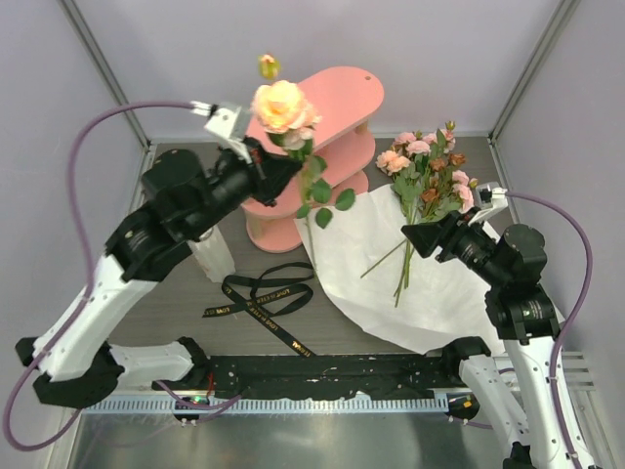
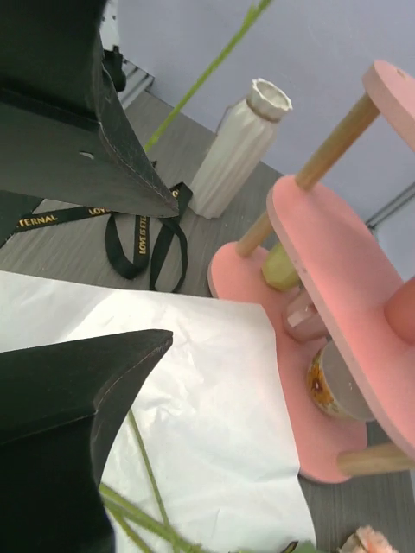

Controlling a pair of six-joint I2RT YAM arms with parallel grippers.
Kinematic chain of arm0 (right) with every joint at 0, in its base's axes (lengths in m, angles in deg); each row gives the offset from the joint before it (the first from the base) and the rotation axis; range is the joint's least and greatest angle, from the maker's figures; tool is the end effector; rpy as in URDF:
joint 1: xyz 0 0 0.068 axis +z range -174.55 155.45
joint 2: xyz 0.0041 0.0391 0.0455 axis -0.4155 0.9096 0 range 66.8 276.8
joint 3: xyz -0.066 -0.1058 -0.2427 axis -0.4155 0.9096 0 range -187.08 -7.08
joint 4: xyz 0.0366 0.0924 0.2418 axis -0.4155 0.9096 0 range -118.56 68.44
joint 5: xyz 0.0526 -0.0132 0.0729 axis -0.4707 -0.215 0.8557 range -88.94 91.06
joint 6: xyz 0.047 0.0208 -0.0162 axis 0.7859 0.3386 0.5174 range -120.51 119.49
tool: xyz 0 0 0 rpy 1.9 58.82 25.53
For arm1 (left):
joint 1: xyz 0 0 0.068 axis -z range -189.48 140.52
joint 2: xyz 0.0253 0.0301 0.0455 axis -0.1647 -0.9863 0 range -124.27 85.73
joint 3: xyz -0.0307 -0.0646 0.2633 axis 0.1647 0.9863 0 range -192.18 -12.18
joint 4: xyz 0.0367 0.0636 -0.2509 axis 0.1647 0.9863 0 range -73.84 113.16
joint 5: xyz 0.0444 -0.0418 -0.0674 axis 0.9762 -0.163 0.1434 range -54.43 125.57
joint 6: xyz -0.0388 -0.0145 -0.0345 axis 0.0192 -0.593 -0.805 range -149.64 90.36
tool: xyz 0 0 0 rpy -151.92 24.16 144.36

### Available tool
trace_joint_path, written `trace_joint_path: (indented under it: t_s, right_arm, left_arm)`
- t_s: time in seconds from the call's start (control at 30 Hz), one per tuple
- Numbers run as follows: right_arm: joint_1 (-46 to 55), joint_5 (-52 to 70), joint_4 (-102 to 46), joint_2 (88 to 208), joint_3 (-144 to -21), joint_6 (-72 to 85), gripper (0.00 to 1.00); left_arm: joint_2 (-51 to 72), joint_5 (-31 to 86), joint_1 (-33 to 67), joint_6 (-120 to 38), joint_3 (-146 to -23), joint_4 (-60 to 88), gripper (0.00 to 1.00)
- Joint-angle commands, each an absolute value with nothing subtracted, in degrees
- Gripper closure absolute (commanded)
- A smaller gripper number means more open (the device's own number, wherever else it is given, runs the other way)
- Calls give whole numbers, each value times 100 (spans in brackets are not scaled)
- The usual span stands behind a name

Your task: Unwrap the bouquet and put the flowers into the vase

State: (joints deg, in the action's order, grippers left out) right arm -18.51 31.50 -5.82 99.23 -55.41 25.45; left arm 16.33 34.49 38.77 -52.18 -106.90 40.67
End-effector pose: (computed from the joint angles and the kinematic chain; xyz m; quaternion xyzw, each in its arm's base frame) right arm 0.1176 0.0306 0.3675 -0.0468 0.7410 0.3653 0.5615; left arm 0.1543 -0.1739 0.5212 0.1627 0.6830 -0.4178 0.5766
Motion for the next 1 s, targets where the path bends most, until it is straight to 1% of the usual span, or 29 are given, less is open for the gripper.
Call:
trace_joint_path:
  t_s: [0.0,0.03,0.07,0.17,0.3,0.33,0.4,0.53,0.7,0.97]
  right_arm:
    - [-1823,2523,-562,10046,-5507,2349,39]
    - [-1831,2515,-571,10073,-5481,2349,40]
    - [-1823,2506,-580,10082,-5454,2357,40]
    - [-1822,2514,-641,10126,-5340,2366,39]
    - [-1831,2488,-642,10161,-5322,2401,40]
    - [-1823,2479,-642,10143,-5313,2419,40]
    - [-1831,2436,-633,10126,-5269,2445,40]
    - [-1822,2479,-607,10117,-5243,2489,40]
    - [-1823,2479,-536,10082,-5243,2481,40]
    - [-1823,2453,-527,10099,-5181,2472,40]
  left_arm:
    - [2411,5830,3869,-3844,-10737,5078,100]
    - [2569,6147,3869,-3712,-10728,5105,100]
    - [2788,6959,3869,-3415,-10719,5053,100]
    - [3045,8184,3869,-2756,-10737,4702,100]
    - [3089,8996,3877,-1955,-10631,3920,100]
    - [3072,9085,3877,-1822,-10588,3605,100]
    - [2966,9059,3869,-1637,-10631,3445,100]
    - [2650,9006,3860,-1567,-11087,3391,100]
    - [2483,8954,3825,-1426,-11299,3216,100]
    - [2333,8523,3816,-1425,-11729,3619,100]
